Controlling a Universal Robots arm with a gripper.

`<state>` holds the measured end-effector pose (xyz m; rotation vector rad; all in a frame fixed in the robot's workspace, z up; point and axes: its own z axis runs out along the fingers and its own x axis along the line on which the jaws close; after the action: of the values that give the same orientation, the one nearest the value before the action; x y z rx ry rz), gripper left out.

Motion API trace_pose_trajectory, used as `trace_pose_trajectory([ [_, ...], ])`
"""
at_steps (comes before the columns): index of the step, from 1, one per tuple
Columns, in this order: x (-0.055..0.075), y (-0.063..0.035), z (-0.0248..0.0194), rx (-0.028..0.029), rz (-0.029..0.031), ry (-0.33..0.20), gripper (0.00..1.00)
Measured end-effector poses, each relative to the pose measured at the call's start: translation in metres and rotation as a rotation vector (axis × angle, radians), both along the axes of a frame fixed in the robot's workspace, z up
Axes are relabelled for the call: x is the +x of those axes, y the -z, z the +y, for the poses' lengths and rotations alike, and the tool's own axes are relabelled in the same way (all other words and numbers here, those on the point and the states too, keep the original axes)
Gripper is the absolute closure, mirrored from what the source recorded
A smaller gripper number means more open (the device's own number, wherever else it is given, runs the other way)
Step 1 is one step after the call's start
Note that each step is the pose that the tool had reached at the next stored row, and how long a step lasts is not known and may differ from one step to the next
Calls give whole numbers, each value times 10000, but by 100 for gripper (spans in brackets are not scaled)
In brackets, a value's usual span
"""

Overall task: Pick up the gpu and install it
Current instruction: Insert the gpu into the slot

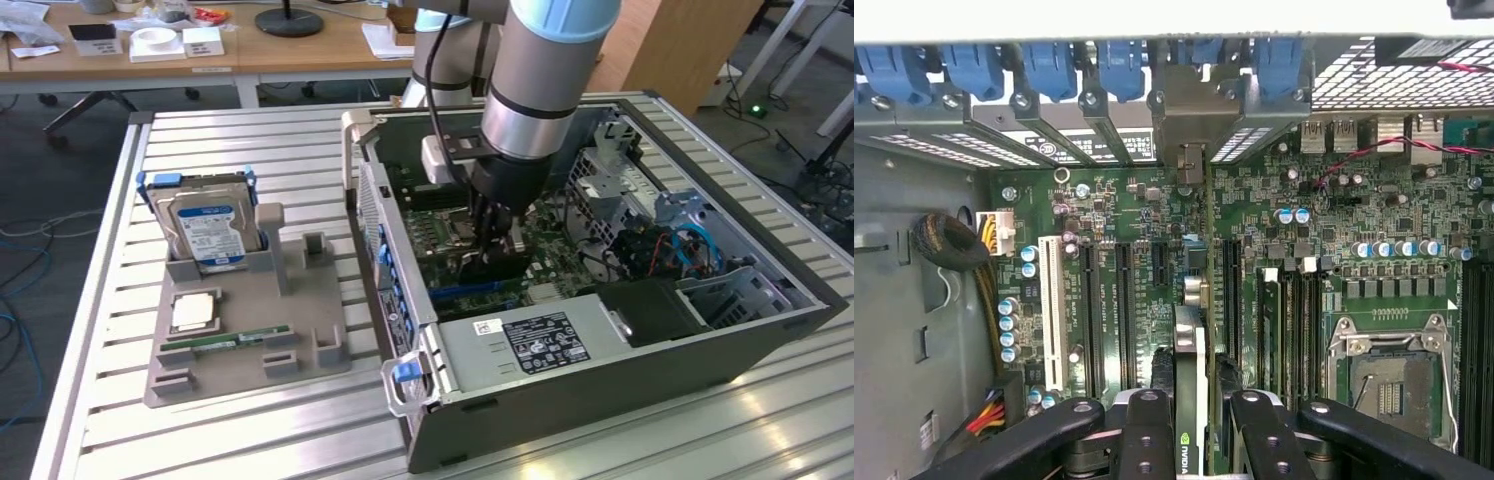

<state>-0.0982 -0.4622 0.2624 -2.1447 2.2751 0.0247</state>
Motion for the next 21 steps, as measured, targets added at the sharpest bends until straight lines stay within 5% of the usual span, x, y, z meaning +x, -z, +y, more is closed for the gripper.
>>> trace_pose_trajectory([
  [21, -16, 68, 10, -5, 2, 9, 73],
])
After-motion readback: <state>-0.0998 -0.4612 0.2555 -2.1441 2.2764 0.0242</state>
